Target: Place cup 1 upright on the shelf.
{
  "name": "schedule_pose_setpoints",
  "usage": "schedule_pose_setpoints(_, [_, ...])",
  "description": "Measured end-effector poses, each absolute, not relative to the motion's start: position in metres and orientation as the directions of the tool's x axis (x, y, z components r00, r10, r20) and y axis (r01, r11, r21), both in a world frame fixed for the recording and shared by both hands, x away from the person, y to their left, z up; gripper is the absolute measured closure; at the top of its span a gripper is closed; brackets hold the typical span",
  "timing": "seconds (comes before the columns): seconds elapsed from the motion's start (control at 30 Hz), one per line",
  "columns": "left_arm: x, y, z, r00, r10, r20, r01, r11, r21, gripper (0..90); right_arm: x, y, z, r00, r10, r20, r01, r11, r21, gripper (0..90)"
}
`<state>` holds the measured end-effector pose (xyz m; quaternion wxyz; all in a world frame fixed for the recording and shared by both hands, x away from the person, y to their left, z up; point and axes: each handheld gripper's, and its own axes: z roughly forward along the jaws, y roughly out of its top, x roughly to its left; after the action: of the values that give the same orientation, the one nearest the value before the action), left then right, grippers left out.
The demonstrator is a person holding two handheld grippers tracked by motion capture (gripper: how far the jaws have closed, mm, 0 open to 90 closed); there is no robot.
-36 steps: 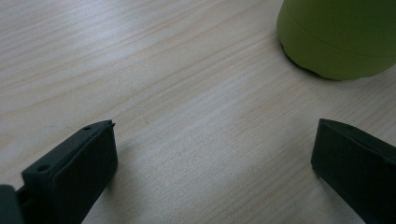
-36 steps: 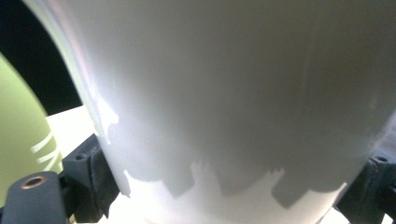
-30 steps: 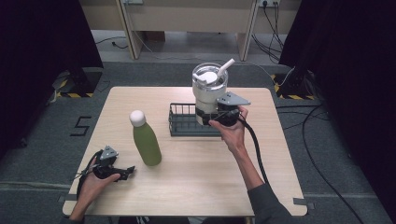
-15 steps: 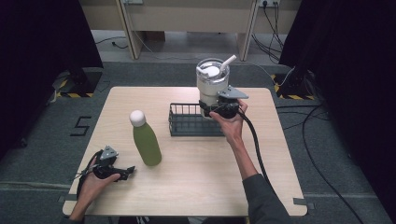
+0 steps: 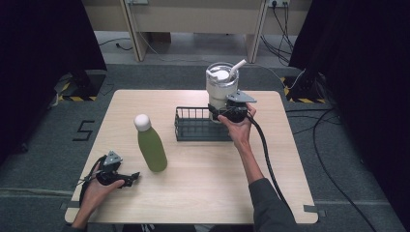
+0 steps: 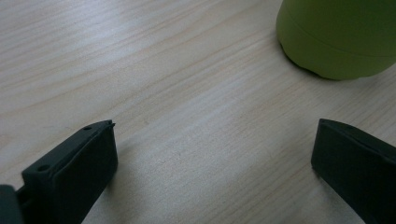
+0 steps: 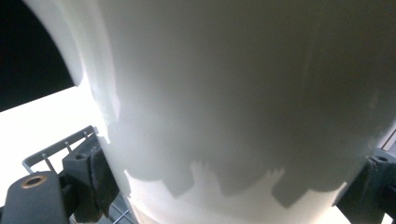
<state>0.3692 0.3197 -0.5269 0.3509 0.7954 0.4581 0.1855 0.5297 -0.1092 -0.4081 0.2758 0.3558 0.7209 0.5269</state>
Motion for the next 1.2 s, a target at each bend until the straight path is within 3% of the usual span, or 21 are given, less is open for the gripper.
schedule_pose_setpoints(1.2, [0.369,0.32,-0.527,0.511,0.859,-0.026,0.598,-0.333,0.729,0.0,0.532,-0.118,-0.453,-0.561,0.827,-0.025,0.258,0.203,0.945,11.8])
